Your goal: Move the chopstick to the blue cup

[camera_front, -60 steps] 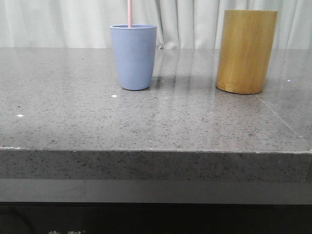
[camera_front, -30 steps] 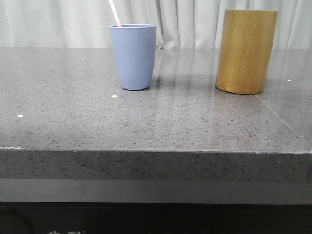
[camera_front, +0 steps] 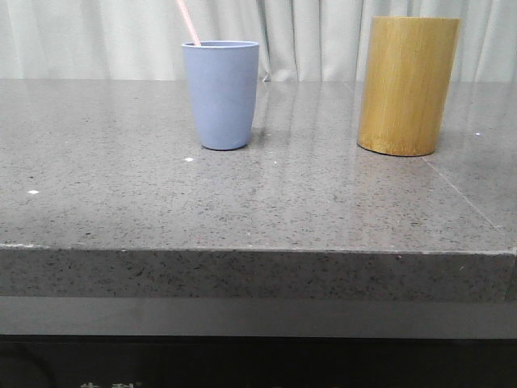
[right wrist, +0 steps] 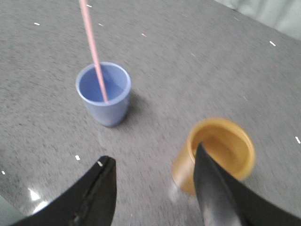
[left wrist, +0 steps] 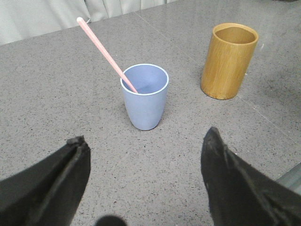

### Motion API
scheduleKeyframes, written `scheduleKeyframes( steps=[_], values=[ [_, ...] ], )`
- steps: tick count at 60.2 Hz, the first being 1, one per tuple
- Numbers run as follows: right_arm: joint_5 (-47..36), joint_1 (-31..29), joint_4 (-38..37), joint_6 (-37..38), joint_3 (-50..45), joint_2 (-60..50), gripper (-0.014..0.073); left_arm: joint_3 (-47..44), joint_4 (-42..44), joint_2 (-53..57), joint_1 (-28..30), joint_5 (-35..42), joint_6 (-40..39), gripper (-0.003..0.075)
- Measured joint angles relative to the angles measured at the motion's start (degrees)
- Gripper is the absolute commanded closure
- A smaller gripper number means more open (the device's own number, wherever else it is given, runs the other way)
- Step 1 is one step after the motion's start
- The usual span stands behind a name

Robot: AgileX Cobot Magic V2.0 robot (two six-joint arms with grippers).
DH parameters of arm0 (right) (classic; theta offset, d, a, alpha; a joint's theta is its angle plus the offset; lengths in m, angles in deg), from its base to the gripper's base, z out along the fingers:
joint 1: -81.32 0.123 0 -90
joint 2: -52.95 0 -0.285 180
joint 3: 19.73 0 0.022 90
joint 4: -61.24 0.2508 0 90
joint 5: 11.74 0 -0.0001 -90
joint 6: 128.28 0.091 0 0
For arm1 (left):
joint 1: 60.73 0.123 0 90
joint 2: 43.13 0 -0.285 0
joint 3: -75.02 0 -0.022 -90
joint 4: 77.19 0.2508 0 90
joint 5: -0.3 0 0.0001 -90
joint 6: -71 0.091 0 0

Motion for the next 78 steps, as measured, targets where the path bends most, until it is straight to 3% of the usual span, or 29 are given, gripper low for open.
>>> scheduleKeyframes(
  steps=[12, 31, 40, 47, 55, 63, 78],
  values=[
    [-3.70, 0.00, -1.86, 7.12, -16.14, -13.12, 0.0193, 0.00, 0.00, 0.00, 0.00, 0.00, 0.00, 0.0230],
    [-11.74, 0.00, -1.99, 8.46, -35.66, -31.64, 0.0193, 0.00, 0.00, 0.00, 0.00, 0.00, 0.00, 0.0231],
    [-13.69, 0.00, -2.03, 8.54, -40.79, -37.85, 0.0198, 0.00, 0.00, 0.00, 0.00, 0.00, 0.00, 0.0321],
    [-14.48, 0.00, -2.16, 8.54, -42.42, -39.79, 0.0310, 0.00, 0.00, 0.00, 0.00, 0.00, 0.00, 0.0441],
    [-14.58, 0.00, -2.25, 8.69, -42.80, -40.05, 0.0518, 0.00, 0.00, 0.00, 0.00, 0.00, 0.00, 0.0600],
    [-14.58, 0.00, -2.25, 8.69, -42.80, -40.05, 0.0664, 0.00, 0.00, 0.00, 0.00, 0.00, 0.00, 0.0735],
    [-14.74, 0.00, -2.29, 8.69, -42.80, -40.05, 0.0662, 0.00, 0.00, 0.00, 0.00, 0.00, 0.00, 0.0739]
  ],
)
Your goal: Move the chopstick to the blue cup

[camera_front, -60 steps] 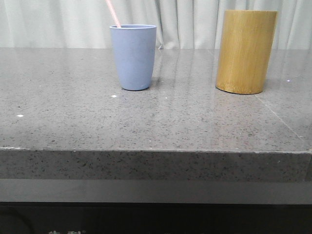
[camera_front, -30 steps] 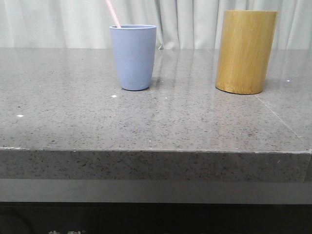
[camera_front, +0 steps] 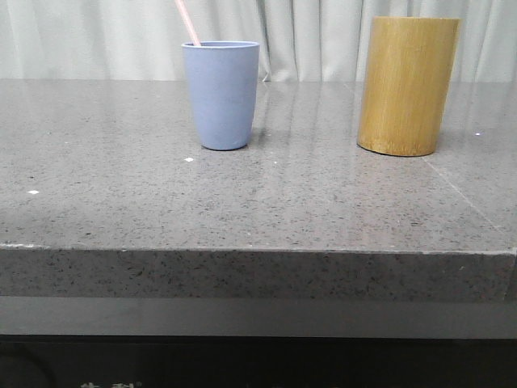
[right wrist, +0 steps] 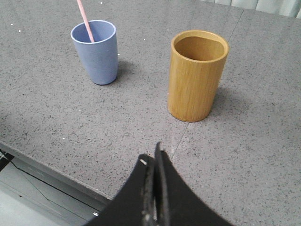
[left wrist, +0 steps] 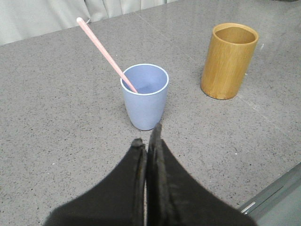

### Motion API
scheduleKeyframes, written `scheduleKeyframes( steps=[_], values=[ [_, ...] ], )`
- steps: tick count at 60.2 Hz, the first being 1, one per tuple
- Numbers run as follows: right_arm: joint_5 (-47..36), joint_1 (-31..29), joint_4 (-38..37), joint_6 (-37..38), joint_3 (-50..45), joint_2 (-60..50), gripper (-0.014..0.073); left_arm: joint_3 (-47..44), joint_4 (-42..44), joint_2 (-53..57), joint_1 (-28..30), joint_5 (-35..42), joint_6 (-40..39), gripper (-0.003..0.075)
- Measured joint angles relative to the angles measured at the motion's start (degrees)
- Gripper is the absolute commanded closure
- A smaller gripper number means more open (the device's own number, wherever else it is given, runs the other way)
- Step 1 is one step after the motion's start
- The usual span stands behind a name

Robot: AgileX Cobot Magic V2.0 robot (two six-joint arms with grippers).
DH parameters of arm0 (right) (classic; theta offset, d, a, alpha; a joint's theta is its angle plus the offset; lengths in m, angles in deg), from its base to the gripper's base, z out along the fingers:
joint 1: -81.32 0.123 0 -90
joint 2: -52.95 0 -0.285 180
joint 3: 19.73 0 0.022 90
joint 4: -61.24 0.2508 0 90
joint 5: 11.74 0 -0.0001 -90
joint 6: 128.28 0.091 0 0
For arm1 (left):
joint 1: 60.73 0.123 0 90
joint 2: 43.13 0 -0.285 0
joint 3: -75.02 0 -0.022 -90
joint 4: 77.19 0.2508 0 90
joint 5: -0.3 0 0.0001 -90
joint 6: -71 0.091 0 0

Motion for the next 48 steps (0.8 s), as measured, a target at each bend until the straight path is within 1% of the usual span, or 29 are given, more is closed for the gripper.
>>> scheduleKeyframes(
  steps=[19, 27, 37, 48],
  values=[
    [0.00, 0.00, -0.09, 0.00, 0.00, 0.00, 0.0662, -0.23, 0.00, 0.00, 0.00, 0.03, 0.00, 0.0739],
    [0.10, 0.00, -0.09, 0.00, 0.00, 0.00, 0.0662, -3.06, 0.00, 0.86, 0.44, 2.20, 0.00, 0.0739],
    [0.10, 0.00, -0.13, 0.00, 0.00, 0.00, 0.0662, -12.96, 0.00, 7.94, 5.81, 10.60, 0.00, 0.0739],
    [0.19, 0.00, -0.13, 0.00, 0.00, 0.00, 0.0662, -30.39, 0.00, 19.91, 14.73, 23.32, 0.00, 0.0739]
  ],
)
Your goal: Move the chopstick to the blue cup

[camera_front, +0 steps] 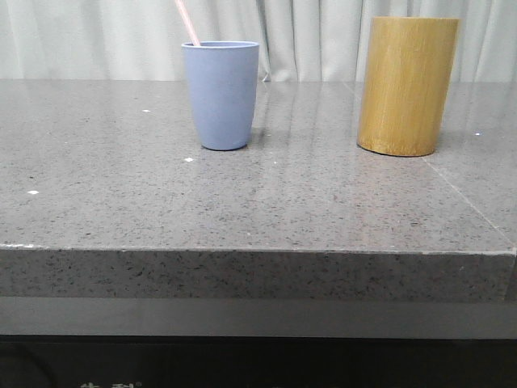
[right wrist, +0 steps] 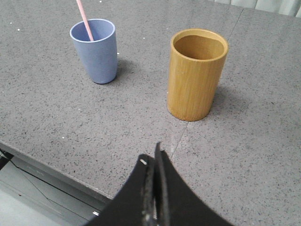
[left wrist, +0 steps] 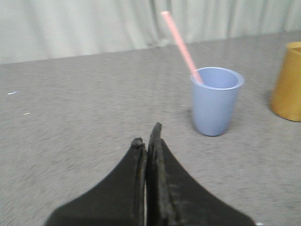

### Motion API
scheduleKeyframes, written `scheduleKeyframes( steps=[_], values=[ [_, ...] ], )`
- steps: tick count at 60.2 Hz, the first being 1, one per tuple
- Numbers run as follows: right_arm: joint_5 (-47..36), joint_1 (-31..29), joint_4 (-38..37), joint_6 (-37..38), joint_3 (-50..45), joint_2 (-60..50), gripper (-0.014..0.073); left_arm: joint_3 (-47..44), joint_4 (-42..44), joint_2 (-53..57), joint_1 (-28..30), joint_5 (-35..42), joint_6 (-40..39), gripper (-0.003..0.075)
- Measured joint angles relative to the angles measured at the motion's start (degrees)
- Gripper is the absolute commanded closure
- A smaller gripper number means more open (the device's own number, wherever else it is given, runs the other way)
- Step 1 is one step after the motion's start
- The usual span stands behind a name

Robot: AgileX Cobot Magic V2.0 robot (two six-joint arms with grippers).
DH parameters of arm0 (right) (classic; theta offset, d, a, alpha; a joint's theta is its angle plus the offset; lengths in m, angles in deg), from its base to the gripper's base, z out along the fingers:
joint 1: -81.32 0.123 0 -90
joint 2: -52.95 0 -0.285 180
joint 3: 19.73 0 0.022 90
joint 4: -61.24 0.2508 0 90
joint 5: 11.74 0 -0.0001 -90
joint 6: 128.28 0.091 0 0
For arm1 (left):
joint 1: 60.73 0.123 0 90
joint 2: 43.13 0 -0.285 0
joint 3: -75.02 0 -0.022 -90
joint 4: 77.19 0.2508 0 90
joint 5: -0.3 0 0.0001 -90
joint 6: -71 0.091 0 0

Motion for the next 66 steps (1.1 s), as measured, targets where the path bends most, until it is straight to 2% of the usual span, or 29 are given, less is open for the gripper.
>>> scheduleKeyframes(
  steps=[14, 24, 31, 66],
  values=[
    [0.00, 0.00, 0.00, 0.00, 0.00, 0.00, 0.0662, -17.58, -0.11, 16.45, 8.29, 7.05, 0.00, 0.0739],
    [0.00, 0.00, 0.00, 0.00, 0.00, 0.00, 0.0662, -24.29, -1.76, 25.79, 12.03, 7.96, 0.00, 0.0739],
    [0.00, 0.00, -0.09, 0.00, 0.00, 0.00, 0.0662, -27.87, -3.60, 28.11, 13.04, 9.55, 0.00, 0.0739],
    [0.00, 0.00, -0.09, 0.00, -0.08, -0.03, 0.0662, -28.15, -5.57, 28.11, 13.27, 9.71, -0.17, 0.0739]
  ],
)
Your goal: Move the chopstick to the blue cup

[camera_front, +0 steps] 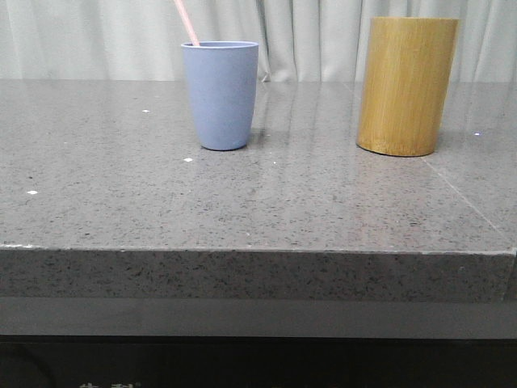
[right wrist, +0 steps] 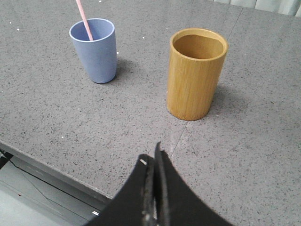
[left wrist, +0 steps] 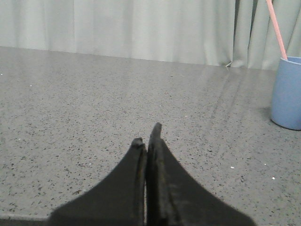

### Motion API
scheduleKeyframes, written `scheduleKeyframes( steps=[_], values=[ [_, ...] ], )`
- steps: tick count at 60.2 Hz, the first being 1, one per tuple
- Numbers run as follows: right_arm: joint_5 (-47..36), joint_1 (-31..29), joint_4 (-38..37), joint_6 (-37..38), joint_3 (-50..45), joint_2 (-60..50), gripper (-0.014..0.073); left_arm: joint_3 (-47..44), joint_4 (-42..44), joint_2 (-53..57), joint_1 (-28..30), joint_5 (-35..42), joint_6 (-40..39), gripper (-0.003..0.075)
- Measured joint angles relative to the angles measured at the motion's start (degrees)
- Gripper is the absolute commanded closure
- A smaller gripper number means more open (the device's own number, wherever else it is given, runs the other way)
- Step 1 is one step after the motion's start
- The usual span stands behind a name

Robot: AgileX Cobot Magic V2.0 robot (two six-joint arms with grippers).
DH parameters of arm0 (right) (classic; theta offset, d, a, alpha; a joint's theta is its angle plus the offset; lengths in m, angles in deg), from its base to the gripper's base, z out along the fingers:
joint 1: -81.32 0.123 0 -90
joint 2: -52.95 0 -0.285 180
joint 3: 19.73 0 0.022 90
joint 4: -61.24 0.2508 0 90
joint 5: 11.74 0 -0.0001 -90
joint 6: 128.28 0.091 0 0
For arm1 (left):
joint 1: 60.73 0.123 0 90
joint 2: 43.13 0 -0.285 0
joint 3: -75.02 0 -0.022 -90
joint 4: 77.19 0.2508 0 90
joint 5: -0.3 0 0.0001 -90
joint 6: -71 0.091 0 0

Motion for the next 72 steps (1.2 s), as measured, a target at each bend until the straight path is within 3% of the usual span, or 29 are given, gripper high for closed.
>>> scheduleKeyframes(
  steps=[14, 31, 72],
  values=[
    [0.00, 0.00, 0.00, 0.00, 0.00, 0.00, 0.0662, 0.00, 4.74, 0.00, 0.00, 0.41, -4.98, 0.0739],
    [0.00, 0.00, 0.00, 0.00, 0.00, 0.00, 0.0662, 0.00, 5.01, 0.00, 0.00, 4.26, -5.35, 0.0739],
    [0.00, 0.00, 0.00, 0.00, 0.00, 0.00, 0.0662, 0.00, 5.01, 0.00, 0.00, 4.91, -5.35, 0.0739]
  ],
)
